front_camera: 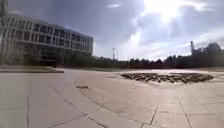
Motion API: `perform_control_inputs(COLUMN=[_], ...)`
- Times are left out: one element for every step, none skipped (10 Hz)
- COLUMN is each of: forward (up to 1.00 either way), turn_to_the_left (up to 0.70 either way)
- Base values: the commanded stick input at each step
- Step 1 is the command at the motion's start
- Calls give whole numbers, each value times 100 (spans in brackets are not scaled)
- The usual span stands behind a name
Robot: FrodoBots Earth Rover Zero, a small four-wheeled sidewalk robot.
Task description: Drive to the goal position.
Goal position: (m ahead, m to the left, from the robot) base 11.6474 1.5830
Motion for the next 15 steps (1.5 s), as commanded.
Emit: perform_control_inputs(forward=[50,50,50,50,50,50,50,50,50,50,50,50,50,50,50], turn_to_the_left=[0,0,0,0,0,0,0,0,0,0,0,0,0,0,0])
